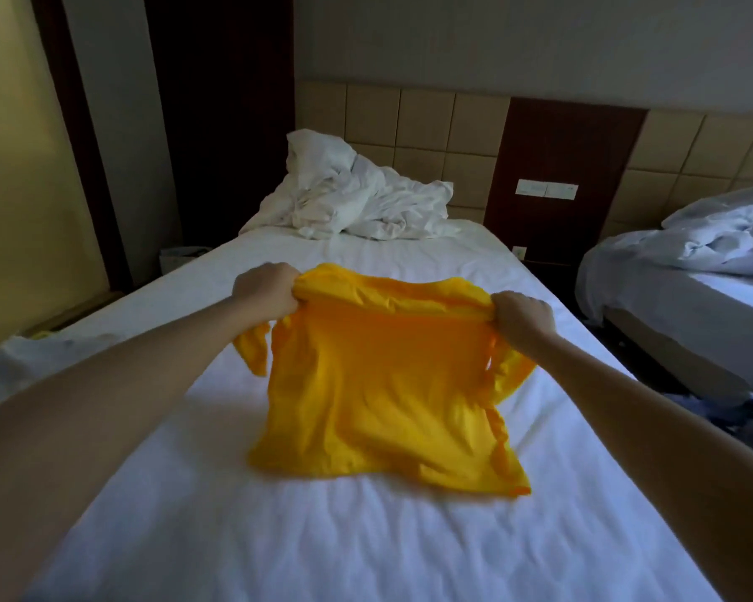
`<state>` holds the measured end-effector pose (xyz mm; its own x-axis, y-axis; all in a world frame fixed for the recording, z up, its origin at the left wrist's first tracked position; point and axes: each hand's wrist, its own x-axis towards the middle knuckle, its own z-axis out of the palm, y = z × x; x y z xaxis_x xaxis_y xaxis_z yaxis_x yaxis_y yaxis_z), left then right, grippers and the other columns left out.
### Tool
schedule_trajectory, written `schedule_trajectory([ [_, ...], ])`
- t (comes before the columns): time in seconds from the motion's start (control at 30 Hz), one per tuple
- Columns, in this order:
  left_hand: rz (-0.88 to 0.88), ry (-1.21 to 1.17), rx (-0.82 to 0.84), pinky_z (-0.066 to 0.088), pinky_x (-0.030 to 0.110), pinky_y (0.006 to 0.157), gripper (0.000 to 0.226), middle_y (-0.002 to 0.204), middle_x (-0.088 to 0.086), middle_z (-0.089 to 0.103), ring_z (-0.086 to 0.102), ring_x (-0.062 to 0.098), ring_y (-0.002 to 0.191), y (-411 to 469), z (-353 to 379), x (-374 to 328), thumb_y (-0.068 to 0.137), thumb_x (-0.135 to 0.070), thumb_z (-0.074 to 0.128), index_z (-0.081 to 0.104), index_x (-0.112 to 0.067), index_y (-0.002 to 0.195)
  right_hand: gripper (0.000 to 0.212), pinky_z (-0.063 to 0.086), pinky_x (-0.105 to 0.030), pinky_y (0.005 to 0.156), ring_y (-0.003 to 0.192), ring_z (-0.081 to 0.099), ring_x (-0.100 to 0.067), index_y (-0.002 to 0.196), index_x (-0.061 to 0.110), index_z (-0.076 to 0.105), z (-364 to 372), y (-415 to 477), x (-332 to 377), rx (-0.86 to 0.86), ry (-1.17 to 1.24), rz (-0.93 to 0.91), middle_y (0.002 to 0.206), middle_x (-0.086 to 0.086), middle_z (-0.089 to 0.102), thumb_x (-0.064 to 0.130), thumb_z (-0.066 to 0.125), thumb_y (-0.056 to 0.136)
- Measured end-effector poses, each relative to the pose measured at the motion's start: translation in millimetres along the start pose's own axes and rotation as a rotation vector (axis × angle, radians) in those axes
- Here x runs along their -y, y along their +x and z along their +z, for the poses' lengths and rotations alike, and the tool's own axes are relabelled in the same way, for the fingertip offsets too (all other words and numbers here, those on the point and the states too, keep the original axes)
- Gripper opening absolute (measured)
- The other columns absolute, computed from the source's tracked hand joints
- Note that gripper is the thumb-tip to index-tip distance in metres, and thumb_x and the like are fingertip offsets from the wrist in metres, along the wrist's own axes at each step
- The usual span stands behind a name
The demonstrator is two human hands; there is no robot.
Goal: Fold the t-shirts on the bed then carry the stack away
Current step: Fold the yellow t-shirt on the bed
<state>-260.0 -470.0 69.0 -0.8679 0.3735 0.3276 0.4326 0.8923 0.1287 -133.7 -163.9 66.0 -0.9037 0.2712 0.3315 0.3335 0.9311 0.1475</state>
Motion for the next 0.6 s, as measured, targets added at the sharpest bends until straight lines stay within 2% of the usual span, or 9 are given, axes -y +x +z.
schedule_trajectory([
  [0.1,0.034,0.044,-0.232,0.034,0.029,0.056,0.014,0.066,0.004,0.05,0.053,0.024,0.064,46,-17,2,0.087,-0.01,0.053,0.053,-0.014,0.073,0.021,0.042,-0.036,0.078,0.1,0.059,-0.031,0.102,0.008,0.06,-12,57,0,-0.237,0.011,-0.013,0.106,-0.011,0.062,0.007,0.041,0.093],
  [0.2,0.083,-0.059,-0.483,0.045,0.037,0.06,0.008,0.079,0.014,0.062,0.06,0.035,0.075,86,-40,12,0.089,-0.013,0.056,0.061,-0.007,0.087,0.021,0.037,-0.037,0.077,0.096,0.058,-0.034,0.099,0.002,0.062,-37,102,-3,-0.499,0.104,0.004,0.102,-0.018,0.062,0.005,0.041,0.093],
  [0.3,0.104,-0.026,-0.561,0.047,0.042,0.065,0.014,0.088,0.02,0.065,0.062,0.041,0.081,96,-31,16,0.09,-0.017,0.057,0.062,-0.004,0.09,0.022,0.037,-0.04,0.084,0.099,0.056,-0.035,0.099,0.001,0.062,-39,119,-4,-0.55,0.112,0.014,0.104,-0.02,0.062,0.007,0.042,0.093],
  [0.37,0.059,-0.05,-0.466,0.048,0.041,0.071,0.019,0.096,0.019,0.065,0.061,0.04,0.089,88,-6,17,0.087,-0.02,0.06,0.062,-0.005,0.099,0.022,0.037,-0.039,0.087,0.104,0.055,-0.034,0.108,0.006,0.061,-21,115,-4,-0.401,0.106,-0.016,0.11,-0.018,0.061,0.018,0.051,0.092],
  [0.43,-0.003,-0.129,-0.186,0.046,0.035,0.079,0.039,0.109,0.014,0.064,0.06,0.035,0.1,71,38,24,0.084,-0.033,0.066,0.059,-0.011,0.115,0.047,0.038,-0.036,0.09,0.113,0.053,-0.03,0.124,0.016,0.054,16,99,-5,-0.071,0.08,-0.079,0.121,-0.011,0.058,0.041,0.063,0.085],
  [0.47,-0.002,-0.158,-0.012,0.046,0.034,0.082,0.056,0.116,0.012,0.062,0.059,0.032,0.105,56,65,28,0.079,-0.048,0.067,0.056,-0.015,0.123,0.059,0.036,-0.034,0.093,0.119,0.05,-0.027,0.131,0.021,0.049,43,85,-5,0.117,0.058,-0.121,0.128,-0.008,0.055,0.05,0.063,0.082],
  [0.53,0.01,-0.281,0.26,0.044,0.036,0.095,0.096,0.13,0.009,0.056,0.054,0.027,0.118,14,124,36,0.059,-0.084,0.052,0.05,-0.023,0.133,0.064,0.03,-0.032,0.102,0.131,0.04,-0.023,0.139,0.032,0.037,105,41,0,0.375,0.095,-0.211,0.144,-0.004,0.043,0.056,0.057,0.084],
  [0.57,-0.011,-0.328,0.297,0.039,0.035,0.101,0.106,0.135,0.006,0.054,0.05,0.024,0.124,-9,156,40,0.052,-0.092,0.042,0.048,-0.026,0.135,0.061,0.026,-0.032,0.106,0.136,0.033,-0.022,0.14,0.037,0.032,133,15,5,0.421,0.151,-0.215,0.15,-0.002,0.034,0.061,0.048,0.087],
  [0.6,-0.042,-0.323,0.244,0.035,0.034,0.103,0.104,0.134,0.002,0.055,0.049,0.022,0.125,-30,178,40,0.052,-0.093,0.035,0.052,-0.029,0.132,0.064,0.022,-0.032,0.109,0.14,0.026,-0.02,0.141,0.037,0.029,159,-9,7,0.416,0.227,-0.172,0.153,0.002,0.028,0.069,0.033,0.086],
])
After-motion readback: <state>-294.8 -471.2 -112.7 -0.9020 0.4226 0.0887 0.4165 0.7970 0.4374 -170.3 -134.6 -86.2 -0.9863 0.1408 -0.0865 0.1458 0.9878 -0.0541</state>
